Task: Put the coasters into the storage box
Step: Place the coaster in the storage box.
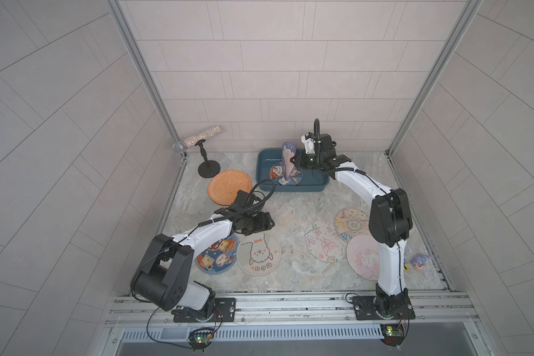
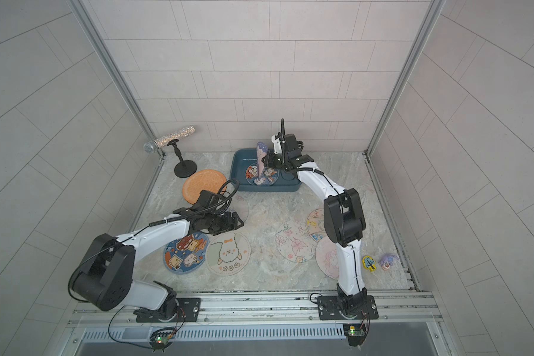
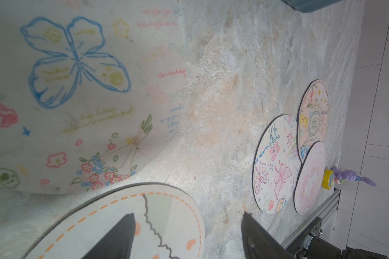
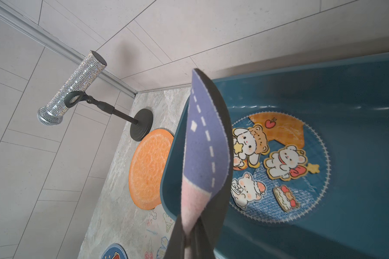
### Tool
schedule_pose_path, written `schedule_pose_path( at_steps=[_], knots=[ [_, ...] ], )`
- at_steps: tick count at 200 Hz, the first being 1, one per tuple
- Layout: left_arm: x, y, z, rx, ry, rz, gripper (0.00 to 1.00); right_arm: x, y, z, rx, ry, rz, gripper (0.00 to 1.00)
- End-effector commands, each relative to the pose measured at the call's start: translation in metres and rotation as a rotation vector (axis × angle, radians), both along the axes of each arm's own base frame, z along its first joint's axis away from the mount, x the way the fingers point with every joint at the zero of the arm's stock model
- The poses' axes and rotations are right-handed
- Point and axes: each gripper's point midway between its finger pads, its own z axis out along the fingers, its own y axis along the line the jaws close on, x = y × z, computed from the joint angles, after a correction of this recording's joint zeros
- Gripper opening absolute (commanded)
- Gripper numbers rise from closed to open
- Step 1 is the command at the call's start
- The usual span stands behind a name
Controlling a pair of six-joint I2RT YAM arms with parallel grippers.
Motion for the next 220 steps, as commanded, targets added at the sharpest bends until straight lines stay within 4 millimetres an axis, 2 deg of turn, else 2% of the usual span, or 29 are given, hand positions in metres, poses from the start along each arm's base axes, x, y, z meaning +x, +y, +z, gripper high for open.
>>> schedule_pose_path(
  at_steps=[1,28,61,102,110,138,154,171,195,220],
  knots=[
    [0.000,0.003,0.006,-0.006,-0.018,0.008,0.80,0.021,0.003,0.006,0.050,-0.028,-0.016,0.00],
    [-0.001,0.007,0.008,0.004,-0.024,0.019,0.80,0.040,-0.016,-0.032,0.020,0.051,-0.068,0.00],
    [-0.003,0.012,0.011,0.014,-0.032,0.030,0.81,0.046,-0.047,-0.072,-0.084,0.136,-0.116,0.00],
    [-0.005,0.016,0.010,0.022,-0.032,0.040,0.82,0.042,-0.070,-0.099,-0.240,0.204,-0.120,0.00],
    [-0.004,0.017,0.010,0.024,-0.032,0.042,0.82,0.041,-0.074,-0.102,-0.268,0.215,-0.119,0.06],
    [-0.004,0.019,0.011,0.034,-0.038,0.047,0.83,0.034,-0.082,-0.099,-0.369,0.216,-0.108,0.46],
    [-0.003,0.021,0.010,0.043,-0.038,0.049,0.84,0.031,-0.083,-0.089,-0.403,0.194,-0.101,0.58],
    [-0.004,0.024,0.008,0.058,-0.035,0.049,0.84,0.026,-0.083,-0.080,-0.421,0.177,-0.094,0.63],
    [-0.007,0.029,0.006,0.078,-0.029,0.060,0.84,0.018,-0.081,-0.069,-0.405,0.173,-0.078,0.64],
    [-0.012,0.039,0.006,0.117,-0.026,0.082,0.84,-0.003,-0.071,-0.059,-0.372,0.181,-0.024,0.64]
  ],
)
